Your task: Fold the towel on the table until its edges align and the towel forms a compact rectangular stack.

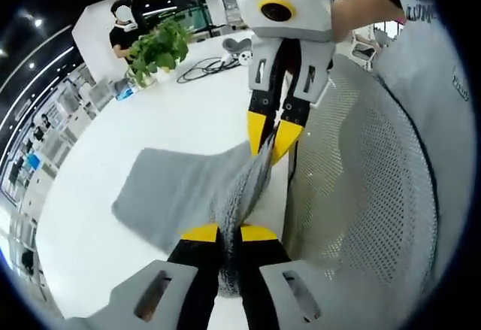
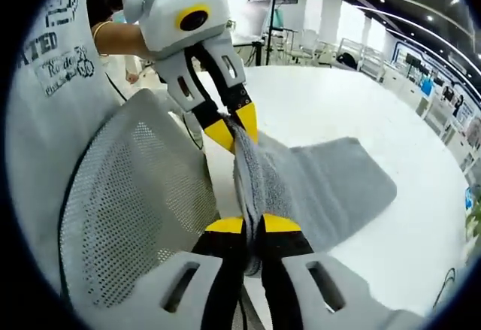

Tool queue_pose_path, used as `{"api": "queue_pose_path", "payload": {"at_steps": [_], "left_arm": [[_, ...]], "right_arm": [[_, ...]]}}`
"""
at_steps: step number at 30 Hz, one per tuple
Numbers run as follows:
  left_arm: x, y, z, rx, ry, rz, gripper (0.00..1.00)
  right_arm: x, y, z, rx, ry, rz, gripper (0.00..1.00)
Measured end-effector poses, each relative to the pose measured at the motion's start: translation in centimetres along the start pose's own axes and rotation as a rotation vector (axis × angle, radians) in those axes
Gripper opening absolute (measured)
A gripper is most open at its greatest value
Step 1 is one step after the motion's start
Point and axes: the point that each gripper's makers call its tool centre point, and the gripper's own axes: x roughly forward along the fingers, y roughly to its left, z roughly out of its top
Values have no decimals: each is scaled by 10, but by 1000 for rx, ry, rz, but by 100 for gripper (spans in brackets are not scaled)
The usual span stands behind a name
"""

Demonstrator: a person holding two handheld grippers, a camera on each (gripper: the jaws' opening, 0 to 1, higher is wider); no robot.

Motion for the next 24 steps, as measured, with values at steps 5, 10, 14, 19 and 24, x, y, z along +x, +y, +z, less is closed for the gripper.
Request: {"api": "queue_pose_path", "payload": {"at_steps": [5,10,14,19,24], "left_arm": [[-10,9,12,28,-22,35,7],[-23,10,21,27,-38,41,7],[-32,10,28,-6,-58,36,7],[-46,8,36,-52,-89,24,7],[-58,8,41,-94,-108,24,7]], "right_arm": [[-10,-5,12,-15,-20,-24,4],[-22,-3,24,-30,-32,-27,4],[-30,-1,32,-36,-38,-24,4],[-44,4,43,-22,-61,0,4],[-55,7,58,1,-104,24,4]]}}
